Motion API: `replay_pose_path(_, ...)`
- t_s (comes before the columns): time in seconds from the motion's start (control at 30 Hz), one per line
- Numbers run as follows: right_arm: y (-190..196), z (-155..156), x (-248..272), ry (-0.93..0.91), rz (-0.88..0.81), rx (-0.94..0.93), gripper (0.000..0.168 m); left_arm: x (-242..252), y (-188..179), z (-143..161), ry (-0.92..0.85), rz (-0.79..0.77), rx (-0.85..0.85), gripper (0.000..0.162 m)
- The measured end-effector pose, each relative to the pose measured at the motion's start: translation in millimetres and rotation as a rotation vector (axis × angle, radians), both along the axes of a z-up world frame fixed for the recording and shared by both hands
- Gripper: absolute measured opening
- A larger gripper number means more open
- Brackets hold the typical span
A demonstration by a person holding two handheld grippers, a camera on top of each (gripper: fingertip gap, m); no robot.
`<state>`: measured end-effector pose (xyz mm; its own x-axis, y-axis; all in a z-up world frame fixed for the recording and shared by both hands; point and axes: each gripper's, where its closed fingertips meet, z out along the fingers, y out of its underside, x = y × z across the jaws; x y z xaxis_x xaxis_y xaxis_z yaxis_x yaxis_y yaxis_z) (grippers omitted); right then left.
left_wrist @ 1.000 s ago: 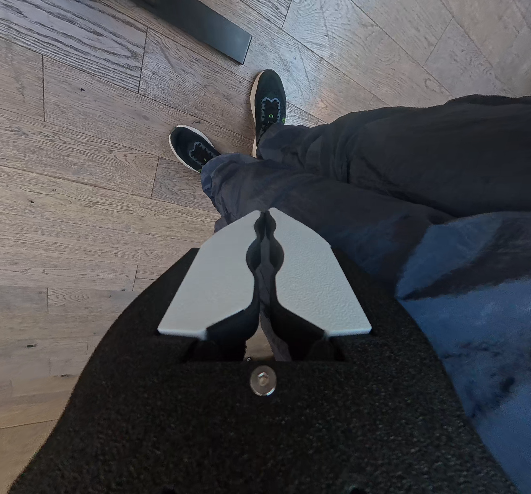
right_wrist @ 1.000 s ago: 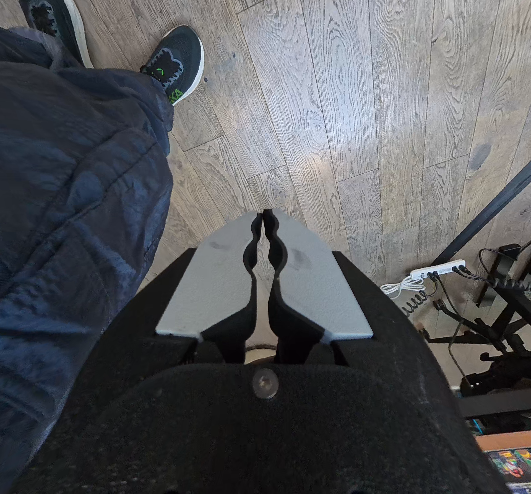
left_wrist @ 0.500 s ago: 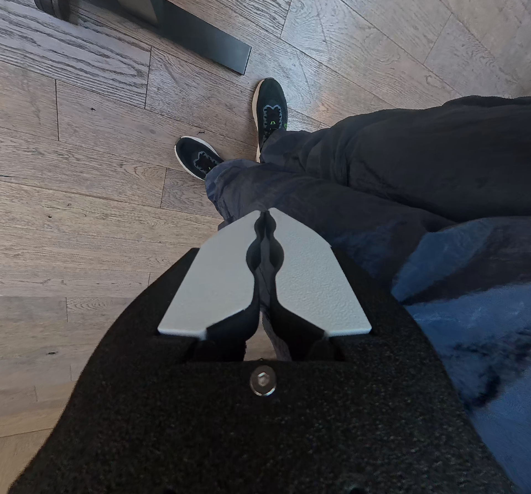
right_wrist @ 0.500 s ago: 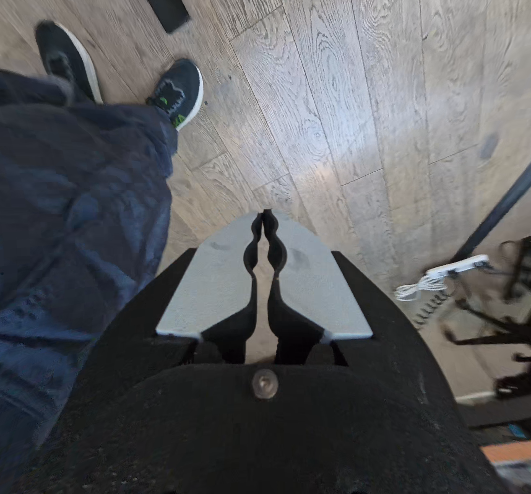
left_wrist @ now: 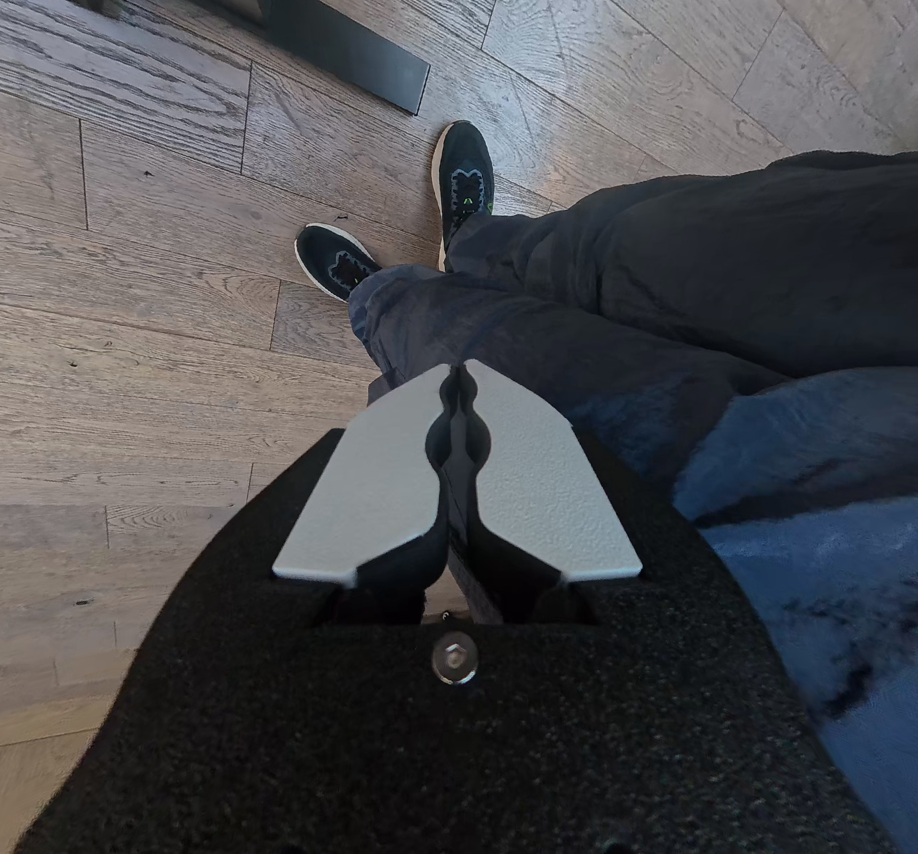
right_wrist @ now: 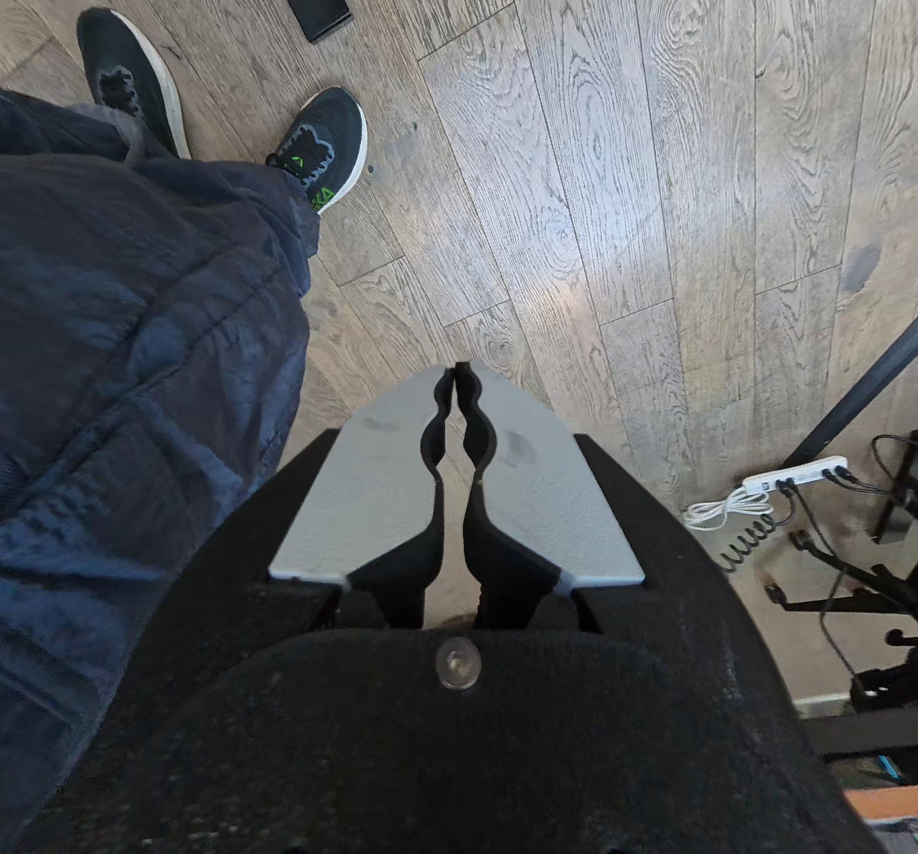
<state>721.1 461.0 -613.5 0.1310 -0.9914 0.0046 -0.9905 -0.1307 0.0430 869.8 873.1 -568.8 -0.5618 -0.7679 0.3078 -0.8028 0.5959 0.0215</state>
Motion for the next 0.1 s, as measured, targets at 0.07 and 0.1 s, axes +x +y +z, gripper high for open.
replay_pose_path(0.07, -1.0, -1.7, -5.8, 0.016, 0.065, -0.022, 0.002, -3.8, 0.3, -1.8, 0.007, -0.007, 0.005, 0.000)
replay_pose_path(0.1, -1.5, -2.3, -7.5, 0.017, 0.054, -0.020, 0.002, -5.0, 0.3, -2.2, 0.008, -0.013, 0.008, 0.000)
